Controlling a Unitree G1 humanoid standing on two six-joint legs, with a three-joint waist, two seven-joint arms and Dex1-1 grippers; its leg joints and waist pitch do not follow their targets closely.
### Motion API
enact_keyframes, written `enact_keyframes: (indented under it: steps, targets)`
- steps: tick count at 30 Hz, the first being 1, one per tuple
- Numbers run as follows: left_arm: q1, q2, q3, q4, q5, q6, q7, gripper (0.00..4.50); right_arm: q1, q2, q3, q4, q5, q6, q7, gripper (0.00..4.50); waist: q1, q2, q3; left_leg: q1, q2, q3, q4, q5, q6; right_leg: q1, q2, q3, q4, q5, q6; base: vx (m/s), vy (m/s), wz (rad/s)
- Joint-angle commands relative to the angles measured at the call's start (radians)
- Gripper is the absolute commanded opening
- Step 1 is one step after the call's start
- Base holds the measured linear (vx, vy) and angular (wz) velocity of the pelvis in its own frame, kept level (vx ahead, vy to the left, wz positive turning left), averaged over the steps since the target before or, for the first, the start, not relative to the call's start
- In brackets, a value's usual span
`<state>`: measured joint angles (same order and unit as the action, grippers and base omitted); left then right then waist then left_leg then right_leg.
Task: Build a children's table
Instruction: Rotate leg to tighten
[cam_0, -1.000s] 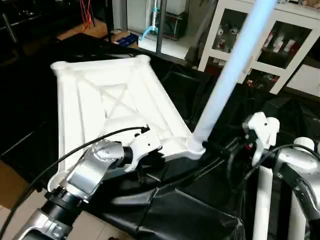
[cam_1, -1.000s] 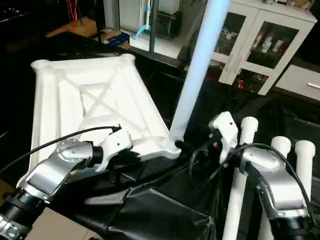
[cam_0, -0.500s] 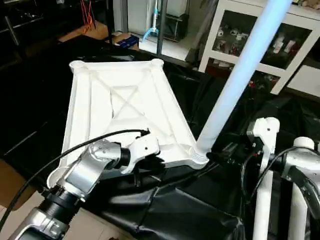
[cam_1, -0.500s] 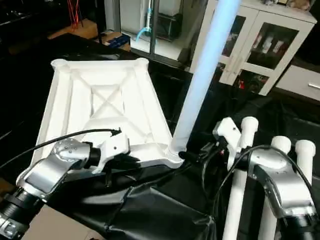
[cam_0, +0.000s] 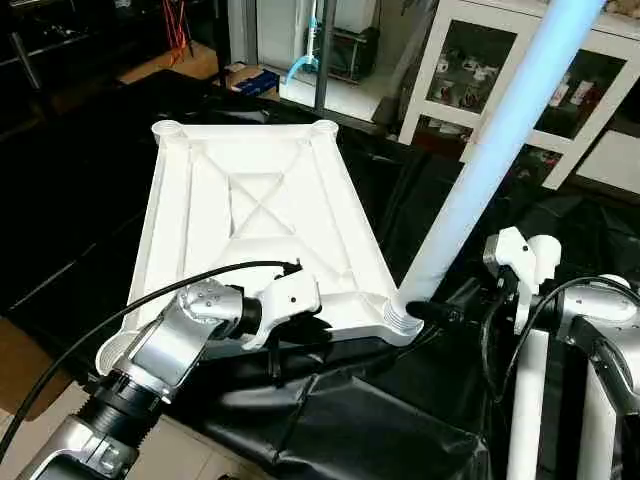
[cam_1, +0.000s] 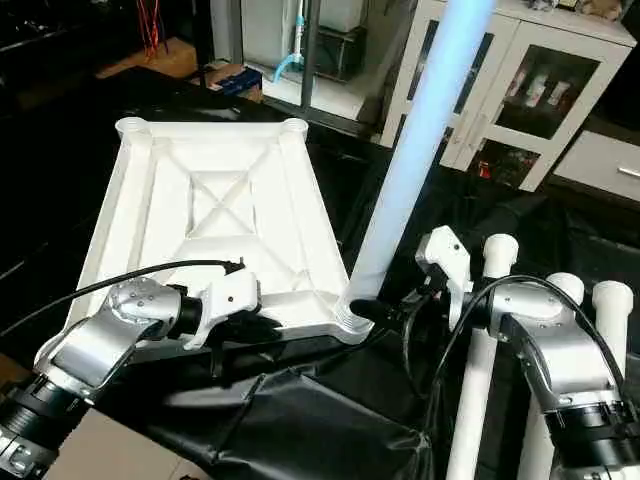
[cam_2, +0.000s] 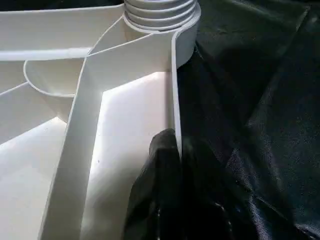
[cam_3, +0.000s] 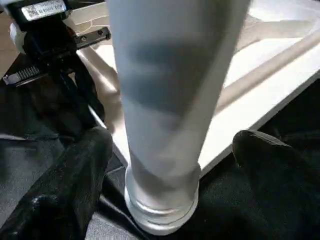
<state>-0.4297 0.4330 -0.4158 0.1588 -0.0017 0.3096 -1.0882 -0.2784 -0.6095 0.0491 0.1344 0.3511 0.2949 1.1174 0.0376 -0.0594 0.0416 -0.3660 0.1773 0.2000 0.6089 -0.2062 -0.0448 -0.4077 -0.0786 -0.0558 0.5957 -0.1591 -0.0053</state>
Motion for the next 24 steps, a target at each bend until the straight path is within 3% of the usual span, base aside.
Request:
enact_keyframes:
  steps: [1,24]
  targets:
    - [-0.022,-0.023,0.001,-0.015,-0.042,-0.047,-0.030,0.00,-0.019,-0.002,0.002,0.016,0.002,-0.014,0.016,4.07,-0.004,-0.004,-0.057,0.013,0.060,-0.025,-0.072,-0.170,0.054,0.043,-0.066,0.044,-0.063,-0.254,-0.218,0.000,0.000,0.00]
    - [-0.025,-0.010,0.002,-0.020,-0.049,-0.031,-0.066,0.00,-0.068,0.012,0.038,0.112,-0.019,-0.035,0.078,2.05,-0.004,-0.001,-0.059,0.014,0.061,-0.026,-0.071,-0.164,0.057,0.044,-0.066,0.043,-0.059,-0.228,-0.236,0.000,0.000,0.00]
